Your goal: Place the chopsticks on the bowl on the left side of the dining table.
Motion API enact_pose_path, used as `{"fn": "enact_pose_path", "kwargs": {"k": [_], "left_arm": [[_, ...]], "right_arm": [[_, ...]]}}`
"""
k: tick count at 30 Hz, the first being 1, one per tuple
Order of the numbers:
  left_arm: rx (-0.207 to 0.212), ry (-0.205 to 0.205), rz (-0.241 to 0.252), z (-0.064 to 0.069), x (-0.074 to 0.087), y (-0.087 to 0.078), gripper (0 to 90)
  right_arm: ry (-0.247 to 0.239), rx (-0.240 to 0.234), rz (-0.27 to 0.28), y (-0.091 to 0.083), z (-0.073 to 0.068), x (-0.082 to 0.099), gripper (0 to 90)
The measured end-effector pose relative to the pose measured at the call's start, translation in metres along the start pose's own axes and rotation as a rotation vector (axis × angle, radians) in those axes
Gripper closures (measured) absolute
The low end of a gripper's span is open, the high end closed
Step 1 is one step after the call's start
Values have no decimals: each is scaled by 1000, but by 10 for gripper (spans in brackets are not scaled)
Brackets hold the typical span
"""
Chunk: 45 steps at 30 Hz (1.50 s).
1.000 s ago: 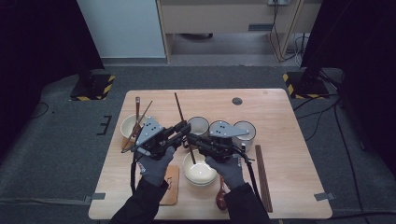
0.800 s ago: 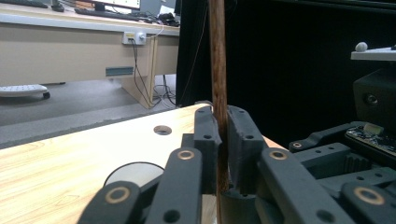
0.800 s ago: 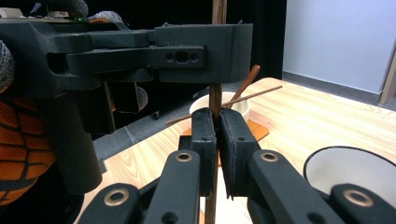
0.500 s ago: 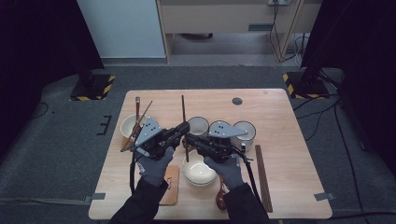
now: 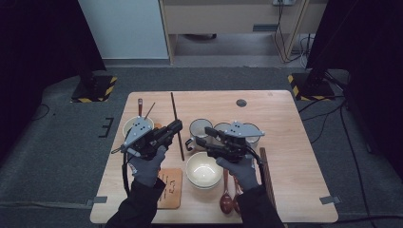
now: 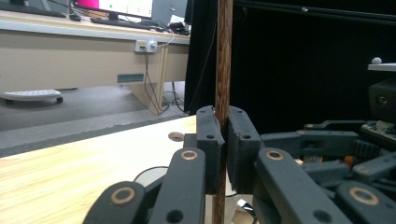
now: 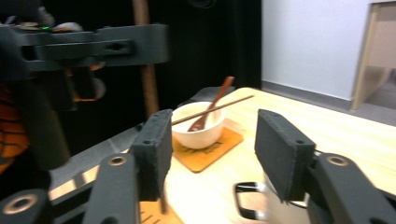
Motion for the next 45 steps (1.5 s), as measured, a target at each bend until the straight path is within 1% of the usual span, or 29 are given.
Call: {"fn": "enact_pose_path", "kwargs": {"k": [2,6,8,9,10,11,12,13,14,15,17,21,22,23,25,26,27,28,29,32,33,34,35,37,39,40,42,43,45], "left_arm": [[-10,2,-2,-4,0,-1,835],[-23,0,-10,-12,2,-2,834],[-29,-5,-11,-15,3,-2,834],[-33,-3,-14,-18,3,-3,834],[-37,-4,-16,-20,3,-3,835],[-40,-6,-18,-23,4,-4,835],[-50,-10,-19,-28,4,-6,834],[-50,-10,-19,-28,4,-6,835],[-60,-12,-17,-33,3,-8,835],[-60,-12,-17,-33,3,-8,834],[-69,-20,-14,-38,2,-11,835],[-83,-31,-18,-48,3,-14,834],[-90,-36,-19,-51,4,-13,835],[-90,-36,-19,-51,4,-13,835],[-101,-31,-24,-55,6,-13,835],[-103,-31,-36,-58,8,-13,835],[-103,-31,-36,-58,8,-13,835],[-106,-36,-35,-60,8,-12,835],[-110,-37,-37,-62,9,-13,835],[-127,-37,-47,-70,10,-15,835],[-132,-39,-50,-73,11,-16,835],[-137,-51,-50,-78,12,-17,835],[-137,-51,-50,-78,12,-17,835],[-140,-57,-51,-84,13,-18,835],[-159,-57,-55,-91,15,-20,836],[-165,-60,-56,-95,15,-22,836],[-176,-71,-56,-102,16,-25,836],[-184,-72,-58,-106,17,-26,836],[-200,-72,-63,-112,18,-29,836]], "right_arm": [[-1,34,0,-6,10,1,404],[6,95,-15,-20,29,7,363],[3,118,-46,-27,37,11,344],[-8,146,-53,-36,45,12,336],[-8,157,-55,-40,49,12,333],[-8,157,-55,-40,49,12,333],[-9,182,-58,-48,56,13,318],[-9,182,-58,-48,56,13,318],[-17,205,-56,-57,63,13,308],[-17,205,-56,-57,63,13,308],[-6,224,-47,-66,70,15,305],[0,274,-64,-82,86,25,294],[0,299,-71,-89,93,30,290],[0,299,-71,-89,93,30,290],[6,328,-81,-96,100,37,282],[12,347,-90,-101,106,42,277],[12,347,-90,-101,106,42,277],[13,372,-109,-106,114,48,270],[13,372,-109,-106,114,48,270],[17,408,-110,-115,122,51,263],[17,414,-112,-118,124,53,261],[22,433,-119,-123,129,57,255],[22,433,-119,-123,129,57,255],[28,454,-125,-128,134,62,252],[29,475,-143,-133,139,69,252],[34,499,-157,-137,145,74,252],[36,509,-163,-139,148,76,252],[46,522,-170,-142,152,80,251],[45,529,-175,-143,154,82,251]]}}
Point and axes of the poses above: each handheld gripper's, and its own axes: y roughly forward along the jaws, x roughly out of its underside, z roughly to its right, the point moved 9 cm from there along y, roughly forward along the jaws, and after that the axes turned 3 degrees about -x, right-handed, at the moved point
